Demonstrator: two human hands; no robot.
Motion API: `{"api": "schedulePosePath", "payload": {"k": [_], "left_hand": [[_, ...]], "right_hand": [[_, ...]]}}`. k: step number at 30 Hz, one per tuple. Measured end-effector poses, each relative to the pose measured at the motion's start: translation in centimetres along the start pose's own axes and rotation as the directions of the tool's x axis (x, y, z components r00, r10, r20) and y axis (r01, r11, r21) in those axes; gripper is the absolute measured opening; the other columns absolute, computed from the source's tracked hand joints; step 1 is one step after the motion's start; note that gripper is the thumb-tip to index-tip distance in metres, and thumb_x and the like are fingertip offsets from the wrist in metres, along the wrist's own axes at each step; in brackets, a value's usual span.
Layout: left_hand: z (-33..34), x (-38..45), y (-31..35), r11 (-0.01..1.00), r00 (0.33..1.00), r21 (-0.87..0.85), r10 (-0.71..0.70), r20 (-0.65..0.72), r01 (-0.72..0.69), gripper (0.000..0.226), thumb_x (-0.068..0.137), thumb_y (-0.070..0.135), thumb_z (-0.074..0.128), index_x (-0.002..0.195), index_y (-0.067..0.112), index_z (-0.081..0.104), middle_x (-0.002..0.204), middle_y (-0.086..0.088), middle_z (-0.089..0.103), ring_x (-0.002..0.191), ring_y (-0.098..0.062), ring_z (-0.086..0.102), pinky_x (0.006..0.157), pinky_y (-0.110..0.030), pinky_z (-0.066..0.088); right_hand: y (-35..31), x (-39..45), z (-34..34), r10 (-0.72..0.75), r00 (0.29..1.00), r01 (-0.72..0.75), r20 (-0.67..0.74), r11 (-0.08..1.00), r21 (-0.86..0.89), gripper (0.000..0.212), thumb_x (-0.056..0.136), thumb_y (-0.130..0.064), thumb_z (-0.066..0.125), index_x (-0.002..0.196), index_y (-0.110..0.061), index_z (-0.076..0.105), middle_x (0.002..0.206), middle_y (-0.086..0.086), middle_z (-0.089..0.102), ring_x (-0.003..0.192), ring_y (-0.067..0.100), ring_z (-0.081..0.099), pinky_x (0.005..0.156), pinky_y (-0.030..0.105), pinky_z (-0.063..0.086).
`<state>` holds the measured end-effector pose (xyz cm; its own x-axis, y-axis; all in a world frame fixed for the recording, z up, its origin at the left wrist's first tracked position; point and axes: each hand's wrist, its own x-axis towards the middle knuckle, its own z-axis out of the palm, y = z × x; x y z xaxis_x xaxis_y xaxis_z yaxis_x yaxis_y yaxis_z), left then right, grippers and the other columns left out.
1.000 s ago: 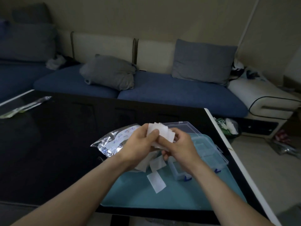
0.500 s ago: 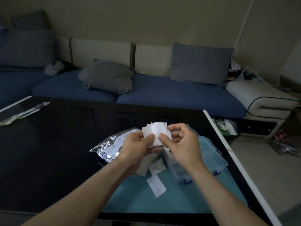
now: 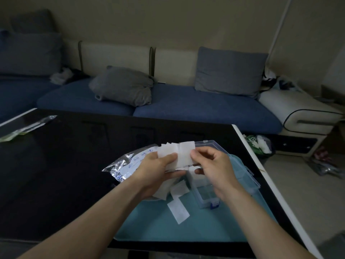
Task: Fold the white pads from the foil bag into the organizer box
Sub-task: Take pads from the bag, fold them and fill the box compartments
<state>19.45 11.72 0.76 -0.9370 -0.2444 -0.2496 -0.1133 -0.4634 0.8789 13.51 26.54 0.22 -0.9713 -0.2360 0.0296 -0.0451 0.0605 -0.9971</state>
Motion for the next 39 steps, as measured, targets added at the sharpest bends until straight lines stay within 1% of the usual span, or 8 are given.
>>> {"api": "schedulePosePath", "payload": {"k": [3,9,15,18,24,30,34,39], "left_hand": [[-0.1,0.3,-0.2,1.0,0.996,0.016,0.025,-0.081,-0.024,0.018,0.094,0.004,0.061,0.109,-0.007,0.061,0.104,-0.024,0.071,0.08,-0.031,0.073,0.072,-0.038,0.062],[0.2,-0.2,-0.1,0.992,0.988,0.068,0.117,-0.099,-0.111,0.011,0.084,0.002,0.071,0.094,-0.003,0.068,0.085,-0.017,0.075,0.071,-0.025,0.073,0.064,-0.035,0.062],[0.5,-0.7,-0.1,0.99,0.988,0.099,0.108,-0.109,-0.098,0.031,0.076,0.003,0.079,0.103,-0.008,0.067,0.094,-0.025,0.073,0.084,-0.039,0.072,0.079,-0.052,0.059],[0.8,-0.5,0.1,0.987,0.99,0.125,0.111,-0.091,-0.099,0.018,0.088,0.005,0.068,0.102,-0.006,0.067,0.098,-0.024,0.073,0.085,-0.036,0.073,0.081,-0.052,0.059],[0.8,-0.3,-0.2,0.982,0.995,0.169,0.092,-0.038,-0.084,0.022,0.1,0.006,0.05,0.109,-0.009,0.062,0.105,-0.025,0.071,0.099,-0.035,0.071,0.089,-0.051,0.056],[0.2,-0.4,0.0,0.954,0.977,0.259,0.185,-0.107,-0.152,0.014,0.089,0.007,0.07,0.1,0.0,0.068,0.091,-0.017,0.075,0.079,-0.027,0.074,0.068,-0.038,0.062],[0.3,-0.6,0.1,0.965,0.977,0.23,0.159,-0.142,-0.124,0.023,0.083,0.012,0.076,0.101,0.0,0.068,0.093,-0.018,0.074,0.077,-0.028,0.074,0.064,-0.037,0.061],[0.4,-0.8,0.5,0.976,0.973,0.186,0.148,-0.179,-0.114,0.013,0.089,0.011,0.071,0.097,0.001,0.068,0.075,-0.009,0.074,0.056,-0.014,0.07,0.047,-0.027,0.055]], "right_hand": [[-0.4,0.3,-0.2,0.034,0.998,-0.028,-0.053,0.993,0.111,0.011,0.094,-0.019,0.068,0.104,-0.013,0.071,0.091,0.001,0.073,0.075,0.013,0.069,0.062,0.024,0.056],[-0.6,-0.6,0.4,-0.012,0.988,0.002,0.154,0.998,0.063,0.014,0.086,-0.013,0.076,0.096,-0.006,0.069,0.084,0.008,0.076,0.074,0.018,0.072,0.06,0.028,0.058],[-0.2,-1.0,1.7,-0.064,0.994,0.066,0.085,0.997,-0.027,0.015,0.092,-0.022,0.071,0.094,-0.007,0.068,0.085,0.009,0.071,0.064,0.01,0.067,0.056,0.025,0.056],[0.4,-0.8,2.3,-0.084,0.996,0.084,0.008,0.99,-0.113,0.016,0.093,-0.029,0.07,0.09,-0.014,0.068,0.079,0.004,0.069,0.065,0.013,0.064,0.06,0.031,0.054],[0.5,-0.6,2.2,-0.083,0.996,0.077,-0.036,0.987,-0.144,0.019,0.088,-0.034,0.074,0.096,-0.019,0.066,0.086,0.001,0.072,0.078,0.012,0.07,0.073,0.033,0.06],[-0.4,-0.8,1.4,-0.039,0.998,0.044,0.054,0.994,-0.096,0.018,0.088,-0.026,0.076,0.102,-0.017,0.069,0.092,0.001,0.074,0.079,0.007,0.071,0.062,0.017,0.053],[-0.8,-0.6,0.8,0.044,0.996,-0.045,0.076,0.999,0.022,0.017,0.089,-0.018,0.075,0.103,-0.01,0.068,0.094,0.008,0.076,0.083,0.018,0.075,0.069,0.031,0.062],[-1.2,-0.2,-0.1,0.073,0.996,-0.081,0.052,0.981,0.176,0.022,0.086,-0.013,0.077,0.105,-0.007,0.069,0.092,0.007,0.077,0.077,0.016,0.074,0.059,0.024,0.056]]}}
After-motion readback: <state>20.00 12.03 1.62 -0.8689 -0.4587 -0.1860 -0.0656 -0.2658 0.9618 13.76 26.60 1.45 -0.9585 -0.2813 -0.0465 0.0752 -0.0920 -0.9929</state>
